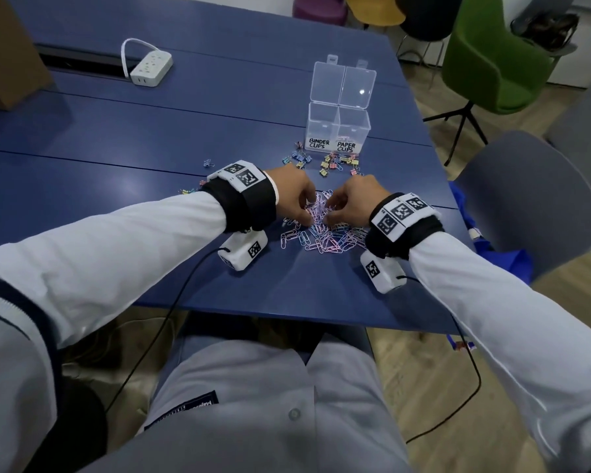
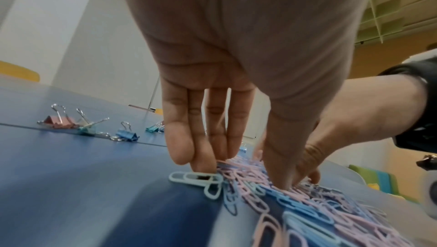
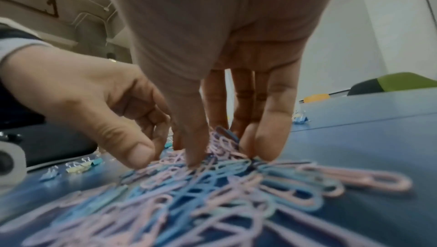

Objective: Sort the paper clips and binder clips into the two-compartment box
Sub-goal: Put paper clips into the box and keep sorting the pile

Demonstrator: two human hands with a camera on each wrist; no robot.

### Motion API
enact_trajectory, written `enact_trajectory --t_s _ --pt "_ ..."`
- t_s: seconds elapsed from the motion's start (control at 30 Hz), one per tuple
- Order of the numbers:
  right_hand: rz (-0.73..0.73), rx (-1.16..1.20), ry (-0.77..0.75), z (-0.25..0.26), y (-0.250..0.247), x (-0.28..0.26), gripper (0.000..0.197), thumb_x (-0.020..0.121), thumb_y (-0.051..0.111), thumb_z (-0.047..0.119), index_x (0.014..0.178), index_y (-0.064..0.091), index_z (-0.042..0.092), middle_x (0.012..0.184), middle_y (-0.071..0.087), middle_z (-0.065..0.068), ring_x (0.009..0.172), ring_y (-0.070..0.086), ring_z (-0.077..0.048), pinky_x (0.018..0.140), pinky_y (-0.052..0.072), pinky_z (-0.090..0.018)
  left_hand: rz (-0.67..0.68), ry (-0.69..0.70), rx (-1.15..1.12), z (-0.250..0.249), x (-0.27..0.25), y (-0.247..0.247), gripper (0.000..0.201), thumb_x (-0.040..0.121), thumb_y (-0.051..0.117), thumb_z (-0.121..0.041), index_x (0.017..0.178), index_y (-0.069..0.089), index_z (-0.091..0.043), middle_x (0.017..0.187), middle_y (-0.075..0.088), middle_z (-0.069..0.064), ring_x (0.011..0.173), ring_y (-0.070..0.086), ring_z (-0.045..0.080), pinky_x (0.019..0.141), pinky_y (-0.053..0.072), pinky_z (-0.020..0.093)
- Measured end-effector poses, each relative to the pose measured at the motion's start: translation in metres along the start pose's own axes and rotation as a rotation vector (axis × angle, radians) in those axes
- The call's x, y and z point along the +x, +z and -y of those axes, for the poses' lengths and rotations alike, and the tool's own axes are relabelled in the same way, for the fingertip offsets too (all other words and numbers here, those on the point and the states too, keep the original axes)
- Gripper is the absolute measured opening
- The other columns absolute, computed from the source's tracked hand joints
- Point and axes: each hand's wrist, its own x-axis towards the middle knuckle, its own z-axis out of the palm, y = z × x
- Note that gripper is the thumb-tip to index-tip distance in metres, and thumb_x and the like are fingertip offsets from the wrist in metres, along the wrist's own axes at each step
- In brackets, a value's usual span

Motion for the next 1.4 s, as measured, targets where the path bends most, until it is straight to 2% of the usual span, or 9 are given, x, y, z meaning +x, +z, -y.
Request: enact_trajectory --t_s 0.17,0.37,0.47,0.57,0.7,0.9,1.13,1.23,1.4 --pt "-0.039 0.035 -0.002 0.0 0.0 0.001 0.018 0.079 0.075 0.018 0.097 0.077 0.015 0.089 0.074 -0.004 0.062 0.054 -0.006 0.074 0.052 -0.024 -0.005 0.0 0.02 -0.002 0.0 0.002 0.052 0.075 0.075 -0.043 0.118 0.065 -0.015 0.106 0.07 0.001 0.094 0.064 0.02 0.075 0.044 0.023" --pt "-0.083 0.043 0.021 -0.009 -0.001 0.001 0.013 0.08 0.072 0.016 0.092 0.078 0.017 0.087 0.073 -0.005 0.077 0.064 -0.016 0.081 0.057 -0.032 -0.017 0.028 0.06 -0.007 0.001 0.001 0.048 0.076 0.074 -0.042 0.118 0.065 -0.019 0.103 0.071 0.0 0.093 0.065 0.022 0.077 0.048 0.026" --pt "-0.097 0.09 0.05 -0.017 -0.011 0.007 0.01 0.081 0.07 0.016 0.087 0.077 0.018 0.067 0.07 0.004 0.061 0.064 -0.004 0.074 0.056 -0.022 -0.004 0.064 0.101 -0.009 0.006 -0.002 0.032 0.078 0.074 -0.035 0.107 0.071 -0.021 0.095 0.072 -0.001 0.088 0.066 0.021 0.081 0.054 0.032" --pt "-0.127 0.288 0.071 -0.026 -0.028 0.016 0.003 0.081 0.073 0.01 0.082 0.075 0.011 0.045 0.062 0.013 0.041 0.058 0.005 0.054 0.05 -0.008 -0.006 0.11 0.13 -0.009 0.012 -0.004 0.018 0.082 0.07 -0.026 0.099 0.074 -0.022 0.089 0.073 -0.002 0.083 0.067 0.018 0.08 0.056 0.035" --pt "-0.241 0.538 0.093 -0.042 -0.056 0.045 0.011 0.079 0.075 0.003 0.09 0.073 0.002 0.049 0.066 0.01 0.045 0.062 -0.002 0.052 0.054 -0.015 -0.017 0.165 0.109 -0.001 0.024 -0.006 0.016 0.085 0.066 -0.021 0.098 0.075 -0.018 0.092 0.075 0.0 0.084 0.069 0.019 0.082 0.056 0.034" --pt "-0.404 0.721 0.139 -0.054 -0.087 0.102 0.012 0.081 0.07 -0.002 0.093 0.069 -0.004 0.067 0.063 -0.012 0.052 0.06 -0.015 0.059 0.059 -0.026 0.015 0.21 0.021 0.017 0.037 -0.016 0.016 0.086 0.066 -0.022 0.098 0.075 -0.018 0.09 0.074 -0.002 0.074 0.063 0.01 0.077 0.053 0.025" --pt "-0.379 0.461 0.226 -0.057 -0.097 0.15 0.015 0.076 0.074 0.005 0.07 0.07 0.018 0.077 0.072 -0.014 0.065 0.069 -0.025 0.059 0.056 -0.028 -0.037 0.144 -0.13 0.025 0.036 -0.041 0.014 0.082 0.068 -0.024 0.092 0.076 -0.02 0.071 0.071 -0.009 0.069 0.068 0.007 0.074 0.055 0.023" --pt "-0.351 0.374 0.247 -0.056 -0.095 0.155 0.013 0.074 0.075 0.007 0.077 0.073 0.019 0.082 0.073 -0.011 0.073 0.072 -0.023 0.056 0.053 -0.023 -0.124 0.131 -0.193 0.023 0.042 -0.067 0.013 0.082 0.067 -0.023 0.091 0.076 -0.02 0.07 0.073 -0.006 0.066 0.07 0.006 0.072 0.054 0.017" --pt "-0.343 0.275 0.209 -0.057 -0.099 0.157 0.031 0.072 0.08 0.015 0.103 0.075 0.019 0.095 0.073 -0.006 0.085 0.069 -0.014 0.088 0.054 -0.026 -0.305 0.059 -0.345 0.017 0.076 -0.102 0.011 0.082 0.069 -0.025 0.089 0.076 -0.021 0.067 0.071 -0.009 0.057 0.066 -0.001 0.066 0.054 0.012"
